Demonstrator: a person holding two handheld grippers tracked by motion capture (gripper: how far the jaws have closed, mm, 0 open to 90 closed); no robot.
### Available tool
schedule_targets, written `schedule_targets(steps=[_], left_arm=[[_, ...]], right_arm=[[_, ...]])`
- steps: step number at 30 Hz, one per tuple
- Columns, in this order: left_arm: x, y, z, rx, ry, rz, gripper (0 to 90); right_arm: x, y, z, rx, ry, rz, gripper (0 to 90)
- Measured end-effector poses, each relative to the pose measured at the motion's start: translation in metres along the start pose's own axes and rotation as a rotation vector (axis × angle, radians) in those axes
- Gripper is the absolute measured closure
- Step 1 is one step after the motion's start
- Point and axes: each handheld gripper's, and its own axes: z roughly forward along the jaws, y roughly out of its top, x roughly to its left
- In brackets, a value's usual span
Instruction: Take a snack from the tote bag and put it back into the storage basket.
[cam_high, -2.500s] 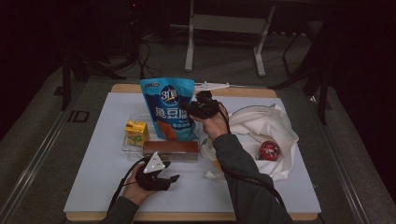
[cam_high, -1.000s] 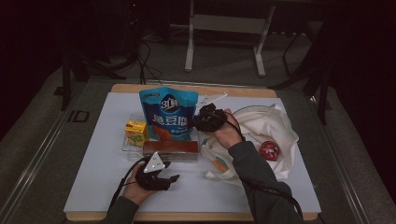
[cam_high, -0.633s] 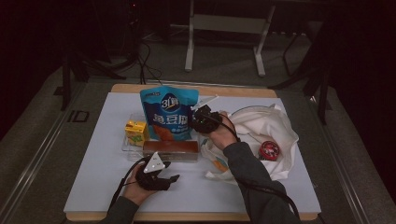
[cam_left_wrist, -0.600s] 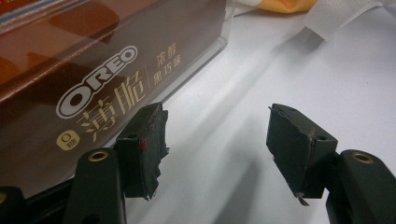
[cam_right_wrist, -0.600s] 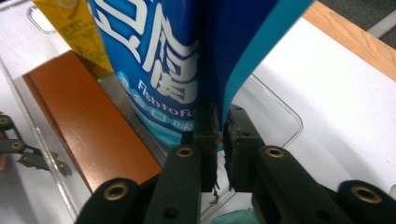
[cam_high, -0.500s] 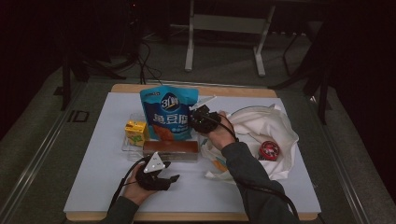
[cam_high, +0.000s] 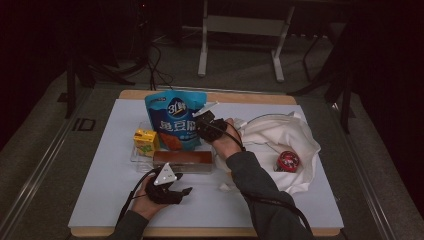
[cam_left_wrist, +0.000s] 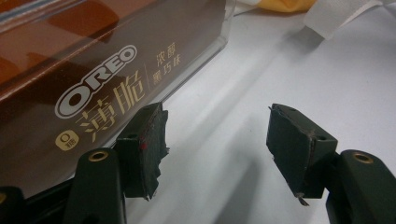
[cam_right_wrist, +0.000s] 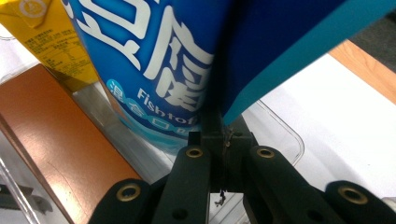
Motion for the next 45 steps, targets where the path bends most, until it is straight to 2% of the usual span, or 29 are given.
schedule_targets(steps=[3, 7, 9, 12, 15, 17, 22, 29, 38, 42, 45], left_arm=[[0.000, 0.000, 0.000, 0.001, 0.000, 0.002, 37.5], [0.000, 0.000, 0.000, 0.002, 0.001, 0.002, 37.5], [0.000, 0.000, 0.000, 0.001, 0.002, 0.003, 37.5], [0.000, 0.000, 0.000, 0.001, 0.004, 0.004, 37.5], [0.000, 0.000, 0.000, 0.002, 0.003, 0.003, 37.5], [0.000, 0.000, 0.000, 0.001, 0.003, 0.003, 37.5], [-0.001, 0.000, 0.000, 0.000, 0.002, 0.006, 37.5], [0.000, 0.000, 0.000, 0.001, 0.001, 0.003, 37.5], [0.000, 0.000, 0.000, 0.003, 0.001, 0.002, 37.5], [0.000, 0.000, 0.000, 0.001, 0.000, 0.003, 37.5], [0.000, 0.000, 0.000, 0.003, 0.000, 0.004, 37.5]], right_arm=[[0.001, 0.001, 0.000, 0.009, -0.005, 0.005, 90.0], [0.004, 0.000, -0.002, 0.012, 0.017, -0.002, 90.0], [0.007, -0.001, -0.004, 0.018, 0.048, -0.022, 90.0], [0.009, -0.002, -0.004, 0.016, 0.044, -0.027, 90.0], [0.007, -0.002, -0.004, 0.011, 0.054, -0.011, 90.0], [0.006, -0.004, -0.004, 0.008, 0.028, 0.007, 90.0], [0.002, -0.011, -0.006, -0.014, 0.012, 0.031, 90.0], [-0.001, -0.016, -0.010, -0.017, 0.020, 0.053, 90.0], [0.013, -0.002, -0.004, -0.010, 0.029, 0.036, 90.0], [0.017, 0.007, 0.001, 0.004, 0.007, 0.022, 90.0], [0.016, 0.011, 0.005, 0.005, -0.001, 0.033, 90.0]])
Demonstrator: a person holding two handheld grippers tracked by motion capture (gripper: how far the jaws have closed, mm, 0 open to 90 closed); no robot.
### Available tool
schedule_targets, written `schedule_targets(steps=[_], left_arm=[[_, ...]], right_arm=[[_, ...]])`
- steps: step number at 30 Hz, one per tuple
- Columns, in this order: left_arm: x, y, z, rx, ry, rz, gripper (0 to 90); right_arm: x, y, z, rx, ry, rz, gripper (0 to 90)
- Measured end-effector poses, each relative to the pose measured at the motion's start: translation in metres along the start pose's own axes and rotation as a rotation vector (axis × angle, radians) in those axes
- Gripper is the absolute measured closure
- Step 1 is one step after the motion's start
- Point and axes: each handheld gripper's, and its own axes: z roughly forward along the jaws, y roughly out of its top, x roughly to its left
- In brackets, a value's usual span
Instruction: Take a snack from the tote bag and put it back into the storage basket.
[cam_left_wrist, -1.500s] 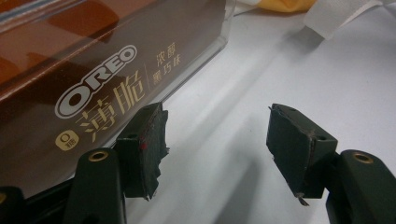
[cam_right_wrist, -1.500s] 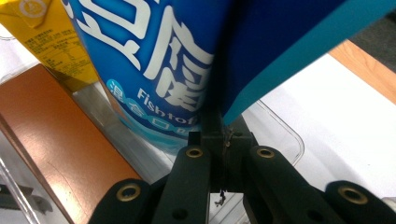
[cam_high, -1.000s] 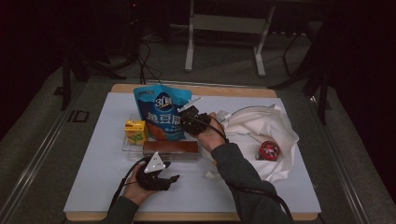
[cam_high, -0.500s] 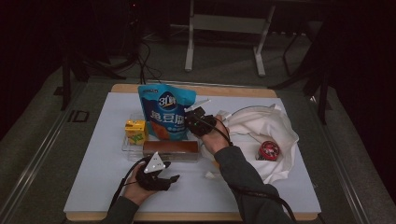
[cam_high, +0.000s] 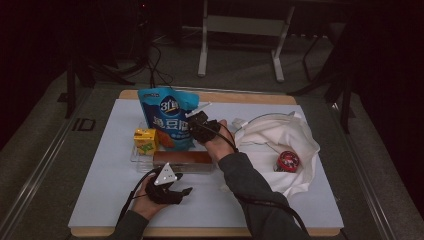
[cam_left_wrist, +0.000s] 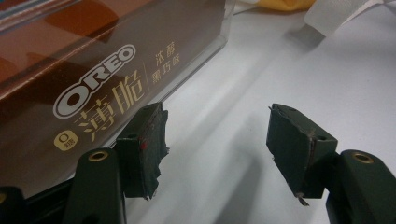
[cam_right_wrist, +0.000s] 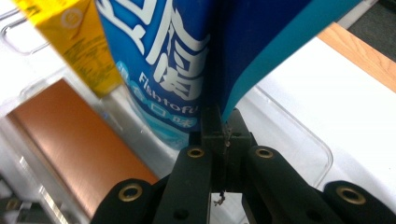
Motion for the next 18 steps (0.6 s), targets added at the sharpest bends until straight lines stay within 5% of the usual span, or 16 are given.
schedule_targets(steps=[7, 18], left_arm=[[-0.0002, 0.0000, 0.0001, -0.001, 0.000, 0.001, 37.4], [0.0000, 0.0000, 0.0003, 0.000, -0.001, -0.002, 37.5]], right_arm=[[-0.0070, 0.0074, 0.0058, -0.009, 0.009, 0.047, 90.0], [-0.0075, 0.0028, 0.0052, 0.002, 0.035, 0.027, 87.0]])
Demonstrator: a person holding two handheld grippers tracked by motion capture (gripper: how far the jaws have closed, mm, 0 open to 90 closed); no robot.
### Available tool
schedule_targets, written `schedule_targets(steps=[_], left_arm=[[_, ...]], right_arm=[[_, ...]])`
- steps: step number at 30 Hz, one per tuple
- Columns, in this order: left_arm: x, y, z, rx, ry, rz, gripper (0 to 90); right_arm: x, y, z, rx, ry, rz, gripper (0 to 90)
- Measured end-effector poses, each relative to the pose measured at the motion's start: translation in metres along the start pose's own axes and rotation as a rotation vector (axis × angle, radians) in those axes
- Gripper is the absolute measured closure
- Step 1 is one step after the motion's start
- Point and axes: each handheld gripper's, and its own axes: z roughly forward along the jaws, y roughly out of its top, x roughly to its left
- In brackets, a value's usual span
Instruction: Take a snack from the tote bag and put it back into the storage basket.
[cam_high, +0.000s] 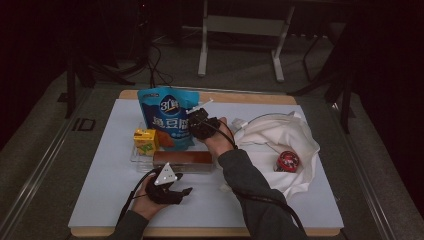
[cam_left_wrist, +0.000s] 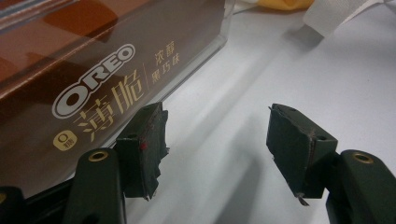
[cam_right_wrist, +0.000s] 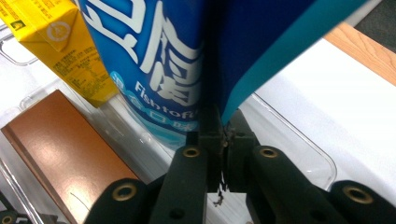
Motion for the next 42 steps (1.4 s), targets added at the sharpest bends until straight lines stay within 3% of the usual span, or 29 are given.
schedule_targets(steps=[10, 23, 26, 34, 42], left_arm=[[0.000, 0.000, 0.000, 0.003, -0.004, -0.004, 37.4], [0.000, 0.000, 0.000, 0.002, -0.003, -0.004, 37.3], [0.001, 0.000, 0.000, 0.003, -0.003, -0.005, 37.3], [0.001, 0.000, 0.000, 0.002, -0.003, -0.005, 37.3], [0.001, 0.000, 0.000, 0.003, -0.003, -0.006, 37.2]], right_arm=[[-0.002, -0.003, -0.010, 0.012, 0.019, -0.041, 73.2], [-0.002, -0.002, -0.028, -0.007, 0.036, -0.066, 73.9], [-0.005, -0.004, -0.039, -0.014, 0.040, -0.082, 73.7], [-0.016, -0.011, -0.056, -0.013, 0.061, -0.067, 70.9], [-0.024, -0.022, -0.080, -0.015, 0.049, -0.086, 70.0]])
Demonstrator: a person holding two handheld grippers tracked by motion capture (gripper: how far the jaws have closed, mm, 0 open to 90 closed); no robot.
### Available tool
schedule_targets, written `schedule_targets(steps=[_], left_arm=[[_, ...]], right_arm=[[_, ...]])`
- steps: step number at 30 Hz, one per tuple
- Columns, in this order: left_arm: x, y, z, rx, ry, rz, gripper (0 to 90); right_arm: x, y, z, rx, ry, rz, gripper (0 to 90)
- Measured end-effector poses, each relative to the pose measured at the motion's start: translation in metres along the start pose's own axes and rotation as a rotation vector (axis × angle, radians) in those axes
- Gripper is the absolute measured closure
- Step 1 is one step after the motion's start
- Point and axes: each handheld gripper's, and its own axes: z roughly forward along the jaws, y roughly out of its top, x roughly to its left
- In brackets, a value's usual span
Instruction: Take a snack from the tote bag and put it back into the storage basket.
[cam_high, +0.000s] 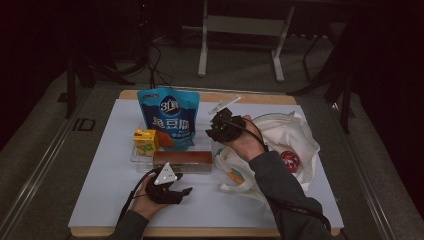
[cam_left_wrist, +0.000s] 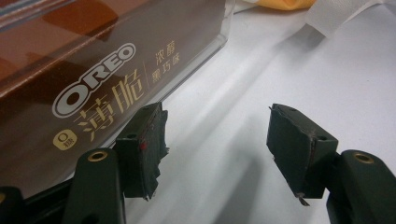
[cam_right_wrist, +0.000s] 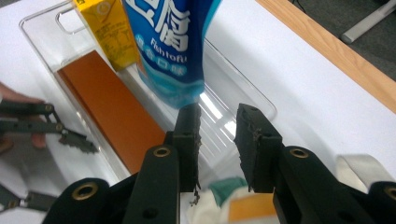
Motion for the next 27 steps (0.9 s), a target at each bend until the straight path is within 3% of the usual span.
schedule_targets(steps=[12, 18, 27], left_arm=[[0.000, 0.000, 0.000, -0.001, 0.000, 0.001, 37.2], [0.000, 0.000, 0.000, 0.001, 0.000, 0.001, 37.2], [0.000, 0.000, 0.000, 0.000, 0.001, 0.001, 37.2]], right_arm=[[-0.011, -0.023, -0.036, 0.010, -0.032, -0.027, 71.4], [-0.021, -0.043, -0.048, 0.030, -0.027, -0.004, 72.2], [-0.037, -0.068, -0.063, 0.066, -0.057, 0.017, 72.5]])
